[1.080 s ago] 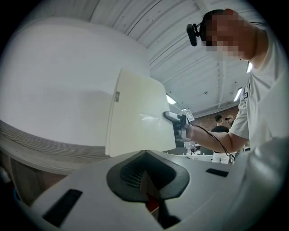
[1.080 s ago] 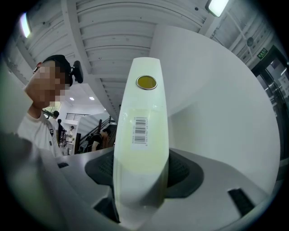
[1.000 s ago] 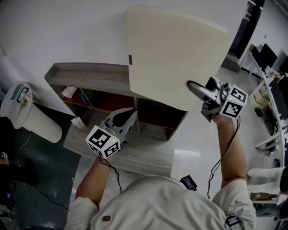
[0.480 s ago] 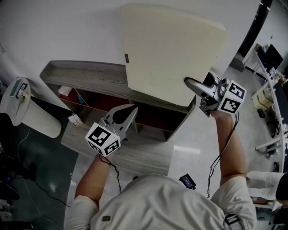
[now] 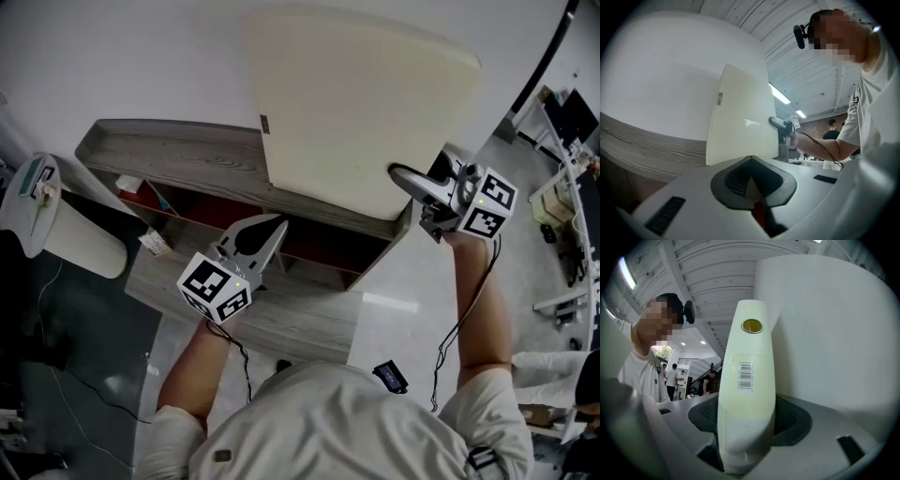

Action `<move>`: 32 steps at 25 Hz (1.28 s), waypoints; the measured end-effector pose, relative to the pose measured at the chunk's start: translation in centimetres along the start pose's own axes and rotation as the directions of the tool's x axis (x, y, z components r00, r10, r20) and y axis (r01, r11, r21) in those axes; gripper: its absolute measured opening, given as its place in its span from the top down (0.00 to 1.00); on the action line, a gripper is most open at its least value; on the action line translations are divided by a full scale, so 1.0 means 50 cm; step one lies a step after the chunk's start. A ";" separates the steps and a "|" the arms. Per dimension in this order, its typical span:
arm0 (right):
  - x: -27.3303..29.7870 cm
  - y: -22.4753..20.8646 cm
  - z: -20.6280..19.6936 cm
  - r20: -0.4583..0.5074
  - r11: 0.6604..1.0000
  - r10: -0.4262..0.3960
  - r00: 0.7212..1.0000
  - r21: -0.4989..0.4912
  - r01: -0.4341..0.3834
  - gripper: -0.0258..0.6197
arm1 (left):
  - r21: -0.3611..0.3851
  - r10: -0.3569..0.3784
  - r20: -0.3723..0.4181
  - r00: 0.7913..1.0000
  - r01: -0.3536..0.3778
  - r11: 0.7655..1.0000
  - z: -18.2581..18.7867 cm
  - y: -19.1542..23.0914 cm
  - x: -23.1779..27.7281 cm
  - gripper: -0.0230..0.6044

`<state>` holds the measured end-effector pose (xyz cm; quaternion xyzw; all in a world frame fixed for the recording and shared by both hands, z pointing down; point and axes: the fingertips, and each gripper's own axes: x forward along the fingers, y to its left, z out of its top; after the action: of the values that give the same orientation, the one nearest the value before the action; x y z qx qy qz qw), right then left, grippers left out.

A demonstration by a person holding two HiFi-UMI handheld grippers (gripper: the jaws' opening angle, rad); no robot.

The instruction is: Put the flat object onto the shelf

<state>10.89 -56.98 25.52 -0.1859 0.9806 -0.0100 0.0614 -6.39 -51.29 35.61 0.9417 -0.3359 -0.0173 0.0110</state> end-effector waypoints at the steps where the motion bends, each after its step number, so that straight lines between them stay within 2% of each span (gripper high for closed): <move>1: -0.001 -0.003 -0.002 0.003 1.000 0.002 1.000 0.004 -0.002 0.52 | -0.002 0.001 -0.001 1.000 -0.001 1.000 -0.002 0.001 0.002 0.94; 8: -0.006 -0.004 -0.006 0.017 1.000 0.023 1.000 -0.019 -0.023 0.50 | -0.013 0.006 -0.004 1.000 -0.006 1.000 -0.006 0.002 0.007 0.94; 17: -0.005 -0.006 -0.005 0.027 1.000 -0.006 1.000 -0.023 0.006 0.47 | -0.022 0.013 -0.001 1.000 -0.013 1.000 -0.005 -0.006 -0.014 0.94; 24: -0.032 -0.012 0.025 0.098 0.997 -0.072 0.993 -0.013 0.074 0.46 | -0.035 0.010 0.004 1.000 -0.010 0.999 -0.009 -0.023 -0.040 0.94; 32: -0.087 0.015 0.048 0.117 0.984 -0.166 0.979 -0.043 0.172 0.46 | -0.036 -0.008 0.012 1.000 0.009 0.999 -0.006 -0.052 -0.072 0.94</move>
<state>14.92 -54.67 23.62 -0.2702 0.9562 0.0212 0.1106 -7.52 -47.02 35.94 0.9426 -0.3316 -0.0292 0.0261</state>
